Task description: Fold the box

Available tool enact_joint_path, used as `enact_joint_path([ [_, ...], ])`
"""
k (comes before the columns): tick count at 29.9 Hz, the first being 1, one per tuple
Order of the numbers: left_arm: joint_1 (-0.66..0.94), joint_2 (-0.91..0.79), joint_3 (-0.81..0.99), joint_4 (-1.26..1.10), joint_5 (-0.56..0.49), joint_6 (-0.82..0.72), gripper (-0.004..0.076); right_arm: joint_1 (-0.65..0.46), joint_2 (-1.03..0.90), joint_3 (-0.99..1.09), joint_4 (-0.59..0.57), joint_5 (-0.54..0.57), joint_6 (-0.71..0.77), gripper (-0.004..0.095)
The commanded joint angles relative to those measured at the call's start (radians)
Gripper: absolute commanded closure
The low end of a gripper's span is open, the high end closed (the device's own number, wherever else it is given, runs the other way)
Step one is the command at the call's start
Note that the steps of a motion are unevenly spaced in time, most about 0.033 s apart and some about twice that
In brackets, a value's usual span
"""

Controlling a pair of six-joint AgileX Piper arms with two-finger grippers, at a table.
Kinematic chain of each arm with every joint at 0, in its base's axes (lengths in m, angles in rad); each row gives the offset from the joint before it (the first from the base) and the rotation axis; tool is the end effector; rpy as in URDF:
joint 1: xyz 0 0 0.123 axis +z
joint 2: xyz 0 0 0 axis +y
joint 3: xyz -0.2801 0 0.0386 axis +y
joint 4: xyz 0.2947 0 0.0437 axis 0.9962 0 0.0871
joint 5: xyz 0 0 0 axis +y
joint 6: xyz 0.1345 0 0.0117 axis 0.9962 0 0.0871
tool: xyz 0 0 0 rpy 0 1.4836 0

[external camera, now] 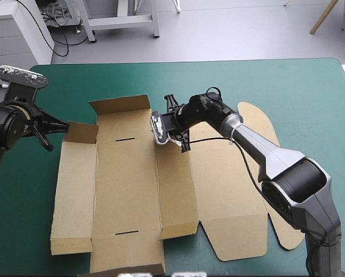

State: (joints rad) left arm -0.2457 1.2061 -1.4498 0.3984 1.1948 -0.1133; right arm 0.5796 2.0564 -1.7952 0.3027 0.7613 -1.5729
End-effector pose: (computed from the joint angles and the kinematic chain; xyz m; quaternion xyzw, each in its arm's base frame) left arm 0.2990 -0.0247 0.4186 0.0653 0.9173 0.1341 0.3692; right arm 0.4380 0.3199 0.2143 -0.7928 0.5084 -0.0303 0.3349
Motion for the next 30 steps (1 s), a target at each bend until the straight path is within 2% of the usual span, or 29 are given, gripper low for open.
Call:
enact_joint_path([
  [1,0.001,-0.023,-0.026,0.013,-0.044,-0.011,0.0734,-0.002,-0.067,-0.033,-0.041,-0.088,0.110,0.0580],
  [3,0.001,-0.023,-0.026,0.013,-0.044,-0.011,0.0734,-0.002,-0.072,-0.033,-0.082,-0.111,0.217,0.0381],
  [5,0.001,-0.023,-0.026,0.013,-0.048,-0.011,0.0734,-0.002,-0.082,-0.033,-0.127,-0.133,0.342,0.0234],
  [7,0.001,-0.023,-0.026,0.013,-0.058,-0.011,0.0734,-0.002,-0.098,-0.033,-0.174,-0.135,0.433,0.0183],
  [9,0.001,-0.023,-0.026,0.013,-0.068,-0.011,0.0734,-0.002,-0.119,-0.033,-0.206,-0.128,0.522,0.0194],
  [13,0.001,-0.023,-0.026,0.013,-0.074,-0.011,0.0734,-0.002,-0.188,-0.033,-0.247,-0.106,0.722,0.0256],
  [16,0.001,-0.023,-0.026,0.013,-0.083,-0.011,0.0734,-0.002,-0.253,-0.033,-0.266,-0.076,0.869,0.0349],
  [18,0.001,-0.023,-0.026,0.013,-0.089,-0.013,0.0734,-0.009,-0.286,-0.033,-0.276,-0.057,0.951,0.0444],
  [25,0.001,-0.023,-0.026,0.017,-0.088,-0.013,0.0734,-0.076,-0.414,-0.033,-0.303,-0.005,1.190,0.0923],
  [30,0.001,-0.023,-0.026,0.030,-0.096,-0.013,0.0734,-0.159,-0.481,-0.033,-0.303,0.061,1.355,0.0922],
])
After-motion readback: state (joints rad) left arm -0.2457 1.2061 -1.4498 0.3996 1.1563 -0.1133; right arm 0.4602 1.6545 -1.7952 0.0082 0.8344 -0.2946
